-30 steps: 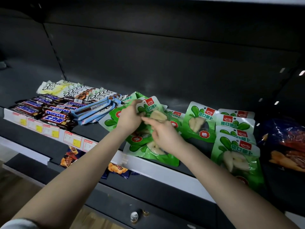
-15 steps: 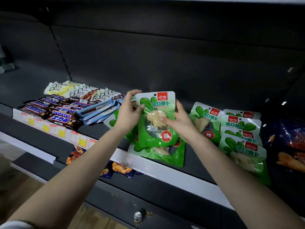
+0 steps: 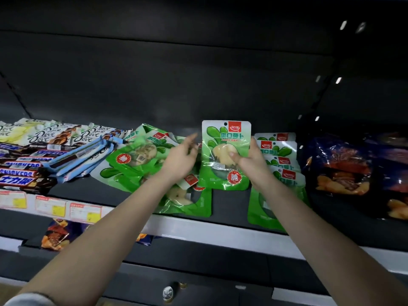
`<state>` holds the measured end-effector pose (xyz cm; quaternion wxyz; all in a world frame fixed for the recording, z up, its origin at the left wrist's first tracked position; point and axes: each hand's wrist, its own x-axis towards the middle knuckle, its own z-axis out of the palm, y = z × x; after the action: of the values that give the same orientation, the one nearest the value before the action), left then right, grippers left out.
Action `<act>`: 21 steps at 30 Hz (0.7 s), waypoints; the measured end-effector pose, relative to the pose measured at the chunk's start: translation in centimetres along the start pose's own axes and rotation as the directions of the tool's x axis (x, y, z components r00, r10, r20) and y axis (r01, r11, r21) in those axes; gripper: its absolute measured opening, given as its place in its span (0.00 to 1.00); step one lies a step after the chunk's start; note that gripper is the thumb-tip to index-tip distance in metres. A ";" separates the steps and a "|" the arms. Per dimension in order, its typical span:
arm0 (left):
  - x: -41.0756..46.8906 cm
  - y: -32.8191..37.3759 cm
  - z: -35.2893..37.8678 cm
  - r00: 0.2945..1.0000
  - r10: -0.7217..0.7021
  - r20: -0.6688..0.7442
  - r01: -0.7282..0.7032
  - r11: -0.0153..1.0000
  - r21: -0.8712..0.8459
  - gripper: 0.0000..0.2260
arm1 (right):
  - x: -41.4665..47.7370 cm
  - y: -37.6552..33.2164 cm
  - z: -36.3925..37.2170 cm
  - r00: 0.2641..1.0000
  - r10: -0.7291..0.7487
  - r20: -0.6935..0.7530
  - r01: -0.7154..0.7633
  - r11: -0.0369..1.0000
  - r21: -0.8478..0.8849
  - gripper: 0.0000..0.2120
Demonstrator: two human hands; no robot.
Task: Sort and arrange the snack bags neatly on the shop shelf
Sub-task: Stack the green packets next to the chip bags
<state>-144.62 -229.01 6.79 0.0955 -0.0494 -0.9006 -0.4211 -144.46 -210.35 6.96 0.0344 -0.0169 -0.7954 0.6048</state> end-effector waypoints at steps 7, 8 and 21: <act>0.9 -0.1 1.9 0.966 -0.021 0.257 -0.143 0.786 0.601 0.20 | -0.5 1.1 -2.5 0.996 -0.044 -0.075 0.031 0.986 -0.164 0.26; 0.9 -0.4 2.1 0.957 -0.036 0.288 -0.162 0.757 0.633 0.21 | -0.6 1.1 -2.6 0.995 -0.064 -0.076 0.048 0.980 -0.193 0.29; 0.4 -1.1 2.9 0.957 0.007 0.289 -0.226 0.641 0.733 0.24 | -0.5 3.5 -0.6 0.966 -0.178 -0.189 0.083 0.902 -0.425 0.39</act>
<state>-145.57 -227.53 4.24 0.0159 -0.1181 -0.9928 0.0121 -143.97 -208.88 3.77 0.1596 -0.0379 -0.8956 0.4135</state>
